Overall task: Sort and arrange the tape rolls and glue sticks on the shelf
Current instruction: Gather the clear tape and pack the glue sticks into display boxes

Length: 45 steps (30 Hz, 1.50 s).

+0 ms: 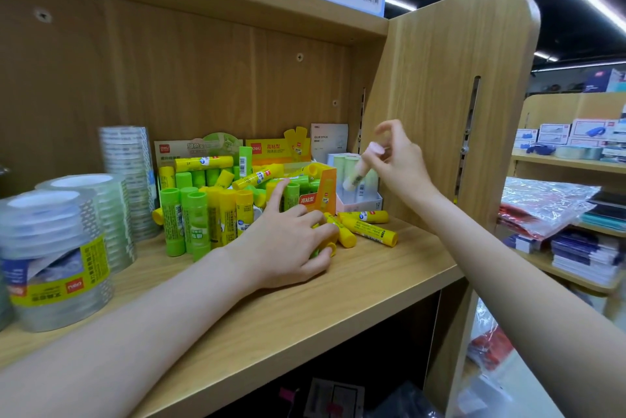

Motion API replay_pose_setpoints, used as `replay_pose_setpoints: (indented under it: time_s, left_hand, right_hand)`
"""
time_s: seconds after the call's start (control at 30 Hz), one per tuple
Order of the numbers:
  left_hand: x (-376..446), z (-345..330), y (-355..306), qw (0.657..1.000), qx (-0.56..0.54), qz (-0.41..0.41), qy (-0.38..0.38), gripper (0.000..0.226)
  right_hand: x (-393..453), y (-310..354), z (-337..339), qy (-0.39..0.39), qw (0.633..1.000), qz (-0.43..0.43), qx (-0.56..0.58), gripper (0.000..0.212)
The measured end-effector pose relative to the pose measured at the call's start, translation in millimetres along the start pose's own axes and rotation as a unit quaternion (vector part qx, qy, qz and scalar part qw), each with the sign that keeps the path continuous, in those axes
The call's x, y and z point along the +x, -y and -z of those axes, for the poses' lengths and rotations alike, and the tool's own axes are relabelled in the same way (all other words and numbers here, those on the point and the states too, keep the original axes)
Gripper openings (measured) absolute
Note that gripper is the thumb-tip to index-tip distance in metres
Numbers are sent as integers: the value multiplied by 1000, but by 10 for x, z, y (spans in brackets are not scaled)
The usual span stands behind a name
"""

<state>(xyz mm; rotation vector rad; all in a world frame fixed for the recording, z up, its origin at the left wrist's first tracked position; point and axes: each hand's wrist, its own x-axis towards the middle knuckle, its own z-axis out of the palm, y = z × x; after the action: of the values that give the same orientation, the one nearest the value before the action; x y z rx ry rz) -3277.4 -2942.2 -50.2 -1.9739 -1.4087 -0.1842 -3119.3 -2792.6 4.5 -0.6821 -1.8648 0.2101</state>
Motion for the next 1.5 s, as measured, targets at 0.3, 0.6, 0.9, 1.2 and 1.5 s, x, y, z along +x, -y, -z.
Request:
replay_pose_setpoints:
  time_s: [0.3, 0.6, 0.9, 1.2, 1.5]
  left_hand:
    - [-3, -10, 11, 1000, 2, -4, -5, 54]
    - [-3, -20, 13, 1000, 1, -3, 0, 60]
    - [-6, -4, 15, 1000, -4, 0, 2, 59]
    - [-7, 7, 9, 1000, -16, 2, 8, 60]
    - [-8, -2, 6, 1000, -9, 5, 3, 55]
  right_hand:
    - [253, -24, -205, 113, 963, 32, -243, 17]
    - [345, -132, -42, 150, 971, 21, -188, 13]
    - [309, -156, -81, 140, 966, 20, -217, 17]
    - [267, -119, -86, 131, 981, -7, -141, 5]
    - [327, -20, -10, 144, 981, -9, -131, 11]
